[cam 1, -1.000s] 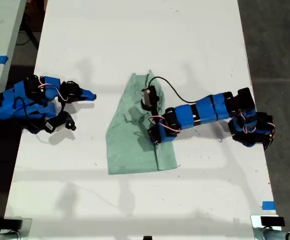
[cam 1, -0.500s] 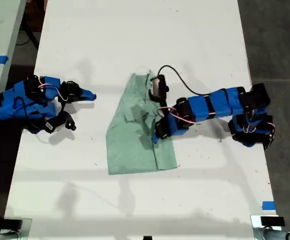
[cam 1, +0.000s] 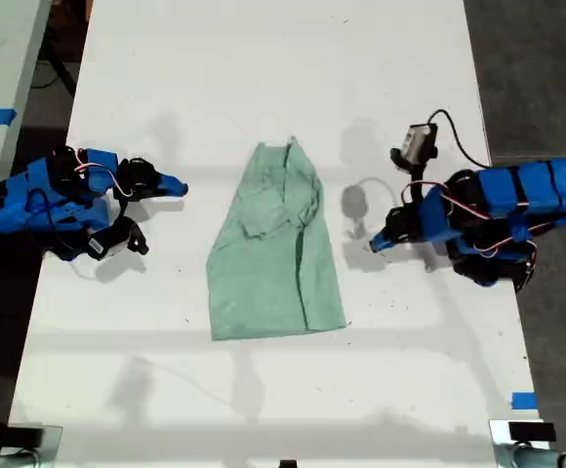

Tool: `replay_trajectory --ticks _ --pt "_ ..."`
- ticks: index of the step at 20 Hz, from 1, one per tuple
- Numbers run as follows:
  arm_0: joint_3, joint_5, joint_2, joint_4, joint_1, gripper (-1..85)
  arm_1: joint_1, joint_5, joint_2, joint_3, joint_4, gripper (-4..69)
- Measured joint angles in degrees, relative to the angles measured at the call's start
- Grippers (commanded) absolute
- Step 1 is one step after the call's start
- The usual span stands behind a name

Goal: Fold t shirt

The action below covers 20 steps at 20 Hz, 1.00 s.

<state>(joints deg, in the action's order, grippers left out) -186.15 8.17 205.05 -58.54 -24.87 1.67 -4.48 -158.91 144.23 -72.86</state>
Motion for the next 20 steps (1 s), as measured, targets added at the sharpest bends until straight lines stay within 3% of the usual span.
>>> replay_trajectory --ticks 4,8,20 --pt "0.00 0.00 0.00 0.00 0.00 -0.3 -2.55 -1.05 -37.88 27.51 -7.38 1.8" --pt "0.00 0.00 0.00 0.00 0.00 -0.3 -6.59 -7.29 -39.46 30.06 -6.50 1.9" --pt "0.00 0.00 0.00 0.00 0.00 -0.3 -6.59 -7.56 -39.90 30.15 -6.50 1.9"
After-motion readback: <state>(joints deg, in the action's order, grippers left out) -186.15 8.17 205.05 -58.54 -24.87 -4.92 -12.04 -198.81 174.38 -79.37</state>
